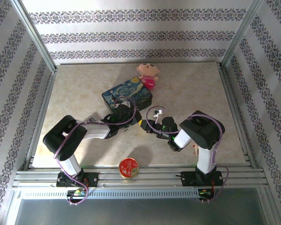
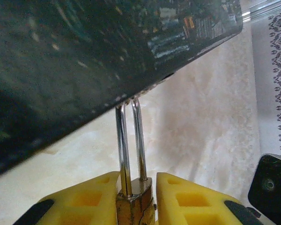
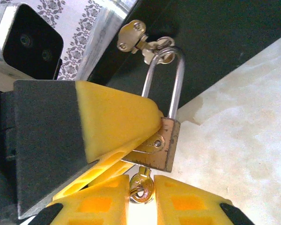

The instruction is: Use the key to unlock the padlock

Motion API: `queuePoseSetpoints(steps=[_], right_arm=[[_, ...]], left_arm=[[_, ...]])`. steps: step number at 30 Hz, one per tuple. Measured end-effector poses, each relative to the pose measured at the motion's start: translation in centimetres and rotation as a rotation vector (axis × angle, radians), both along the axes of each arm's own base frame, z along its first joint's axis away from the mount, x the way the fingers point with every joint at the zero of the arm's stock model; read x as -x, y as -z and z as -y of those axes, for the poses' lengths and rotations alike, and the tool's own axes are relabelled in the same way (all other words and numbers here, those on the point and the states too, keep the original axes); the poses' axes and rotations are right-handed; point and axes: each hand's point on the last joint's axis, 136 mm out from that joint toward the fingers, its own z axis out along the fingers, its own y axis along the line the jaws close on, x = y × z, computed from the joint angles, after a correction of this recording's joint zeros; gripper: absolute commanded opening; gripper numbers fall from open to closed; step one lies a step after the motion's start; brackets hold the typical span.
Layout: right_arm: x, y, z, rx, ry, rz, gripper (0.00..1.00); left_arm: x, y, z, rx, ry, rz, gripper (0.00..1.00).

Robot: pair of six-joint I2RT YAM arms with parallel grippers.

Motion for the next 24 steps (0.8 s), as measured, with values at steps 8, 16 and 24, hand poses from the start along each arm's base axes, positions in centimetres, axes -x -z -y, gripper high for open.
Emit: queuePoseSetpoints(steps=[8,16,24], right_arm=[[-0.2,0.0,0.2,0.002,0.008,-0.002,0.19],[-0.1,-0.2,0.8,0.003,0.018,-0.001,0.21],[0.9,-2.2,2.4,0.026,0.042,0.063,0.24]], left_arm=[[-0.2,0.2,0.4,0.039,-0.006,-0.007,0.06],[-0.3,0.2,0.4,0.053,-0.015,-0.014,0.00],[-0.3,0.3,0.4,0.044,-0.016,-0.025,0.00]])
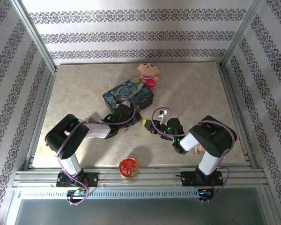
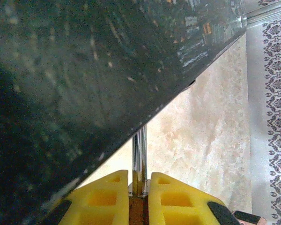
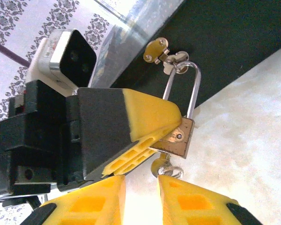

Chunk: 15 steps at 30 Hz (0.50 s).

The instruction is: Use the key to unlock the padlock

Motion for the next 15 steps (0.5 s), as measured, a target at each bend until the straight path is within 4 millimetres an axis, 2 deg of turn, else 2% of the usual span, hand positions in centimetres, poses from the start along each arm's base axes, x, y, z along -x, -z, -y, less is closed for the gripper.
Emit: queuePoseSetpoints(steps=[4,7,11,15], right_arm=[[0.3,-0.3,0.1,0.063,0.004,0.025,0.25],[0.6,-0.4,-0.8,0.167,-0.007,0.046,0.25],[0.8,-2.6,-2.7,0.330,-0.015,0.134,0.25],[0.7,-3.1,-2.3,0.480,-0.007,0.178,0.25]], left_arm=[[0.1,-0.1,-0.1,-0.010,0.000,-0.014,0.00],[0.2,-0.2,-0.2,-0.020,0.000,-0.027,0.00],[0.5,-0.5,-0.4,-0.039,-0.001,-0.051,0.00],[0.6,-0.9,-0.8,-0.058,-0.006,-0.076,0.00]])
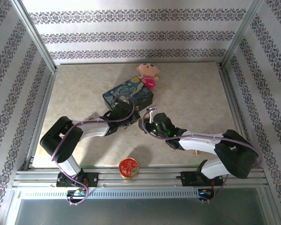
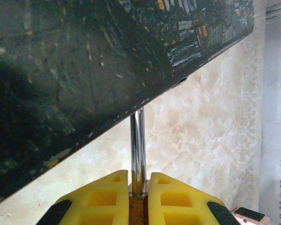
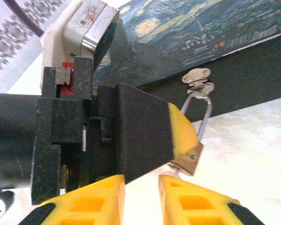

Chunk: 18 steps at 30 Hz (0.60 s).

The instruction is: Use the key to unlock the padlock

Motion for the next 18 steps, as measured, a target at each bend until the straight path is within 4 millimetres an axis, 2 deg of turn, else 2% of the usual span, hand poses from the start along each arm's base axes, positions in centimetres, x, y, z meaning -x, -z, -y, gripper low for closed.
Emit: queuePoseSetpoints(steps=[5,10,18], right_arm=[[0.5,1.5,0.8,0.168,-0.009,0.002,0.26],[1.4,2.5,0.5,0.275,-0.053,0.006,0.26],[1.2,3.8,0.0,0.377,-0.074,0.022,0.29]], left_arm=[[0.0,-0.1,0.0,-0.017,0.001,-0.025,0.00],[0.2,0.0,0.0,-0.021,0.005,-0.039,0.00],[0.2,-0.1,0.0,0.016,0.004,-0.071,0.00]])
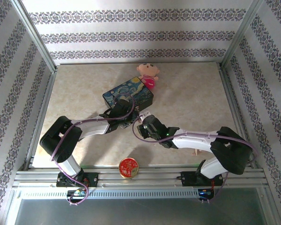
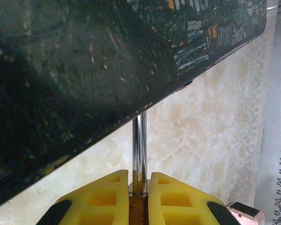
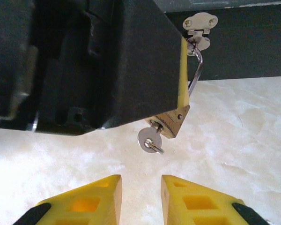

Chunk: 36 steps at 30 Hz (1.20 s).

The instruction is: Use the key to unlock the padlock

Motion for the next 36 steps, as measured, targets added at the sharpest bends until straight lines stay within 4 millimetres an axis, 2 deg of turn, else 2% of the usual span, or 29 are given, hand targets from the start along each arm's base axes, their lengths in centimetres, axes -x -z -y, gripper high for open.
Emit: queuePoseSetpoints(steps=[4,12,19,36], right_arm=[[-0.5,0.4,-0.1,0.038,0.000,0.011,0.29],[-1.6,0.1,-0.7,0.074,-0.005,0.051,0.29],[-2.3,1.0,-0.9,0.119,-0.006,0.060,0.27],[-2.7,1.4,-1.0,0.103,0.021,0.055,0.00]], left_arm=[[0.0,-0.1,0.1,0.015,0.003,-0.012,0.00],[0.0,-0.1,0.2,0.030,0.005,-0.027,0.00],[0.1,-0.1,0.3,0.034,0.009,-0.033,0.00],[-0.1,0.3,0.2,0.035,0.005,-0.043,0.00]])
